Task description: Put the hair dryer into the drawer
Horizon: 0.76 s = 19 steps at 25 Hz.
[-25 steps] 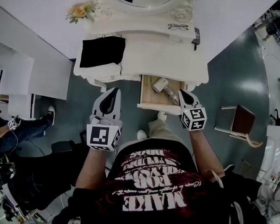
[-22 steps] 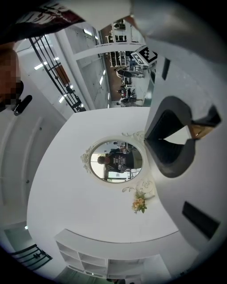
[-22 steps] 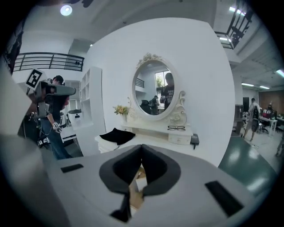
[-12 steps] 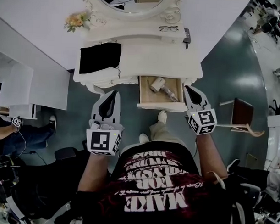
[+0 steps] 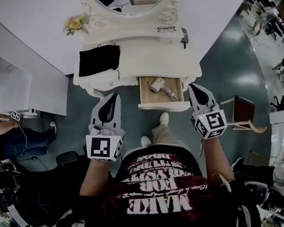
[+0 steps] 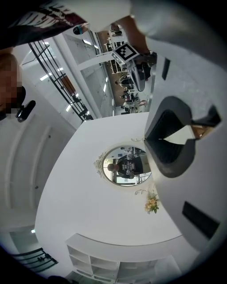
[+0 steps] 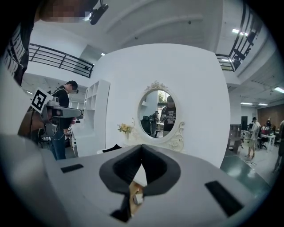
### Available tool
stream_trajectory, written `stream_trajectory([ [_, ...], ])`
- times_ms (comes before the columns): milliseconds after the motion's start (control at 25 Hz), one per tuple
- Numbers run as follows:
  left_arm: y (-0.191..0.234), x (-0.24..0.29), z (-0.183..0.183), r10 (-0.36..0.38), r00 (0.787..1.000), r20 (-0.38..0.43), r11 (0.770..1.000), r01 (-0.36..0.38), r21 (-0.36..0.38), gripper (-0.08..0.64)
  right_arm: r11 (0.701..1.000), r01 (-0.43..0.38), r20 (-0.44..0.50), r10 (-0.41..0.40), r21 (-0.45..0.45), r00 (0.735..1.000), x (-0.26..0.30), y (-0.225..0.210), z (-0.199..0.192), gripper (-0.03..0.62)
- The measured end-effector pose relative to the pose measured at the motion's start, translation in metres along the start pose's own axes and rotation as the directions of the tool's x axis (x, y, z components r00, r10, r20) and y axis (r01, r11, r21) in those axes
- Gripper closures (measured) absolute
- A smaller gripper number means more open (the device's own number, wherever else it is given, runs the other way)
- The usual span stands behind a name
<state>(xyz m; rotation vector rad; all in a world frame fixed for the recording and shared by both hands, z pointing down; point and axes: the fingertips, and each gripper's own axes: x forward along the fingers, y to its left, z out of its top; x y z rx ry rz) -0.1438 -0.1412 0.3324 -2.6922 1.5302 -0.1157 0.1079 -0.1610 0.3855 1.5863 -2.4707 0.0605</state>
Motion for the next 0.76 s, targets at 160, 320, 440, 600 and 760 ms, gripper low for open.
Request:
stream_trajectory([
  [160, -0.003, -0.006, 0.002, -0.003, 1.0, 0.008, 1.0, 0.004, -0.014, 0.555, 1.0, 0.0, -0.008, 0.0, -0.009, 1.0, -0.009, 0.002, 0.003, 0.589],
  [320, -0.004, -0.009, 0.001, -0.001, 1.0, 0.012, 1.0, 0.001, -0.031, 0.555, 1.0, -0.002, -0.012, 0.002, -0.014, 1.0, -0.016, 0.002, 0.004, 0.589],
  [440, -0.003, -0.012, -0.002, 0.007, 1.0, 0.012, 0.999, -0.007, -0.036, 0.555, 1.0, -0.016, -0.012, 0.016, -0.02, 1.0, -0.017, 0.006, 0.005, 0.588],
  [600, -0.009, -0.014, -0.003, 0.003, 1.0, 0.013, 0.999, -0.002, -0.036, 0.555, 0.999, -0.03, 0.003, 0.03, -0.019, 1.0, -0.02, 0.008, 0.007, 0.589],
  [760, -0.005, -0.018, 0.005, 0.009, 1.0, 0.025, 1.0, -0.008, -0.022, 0.555, 0.999, -0.038, 0.017, 0.039, -0.018, 0.999, -0.018, 0.014, 0.013, 0.588],
])
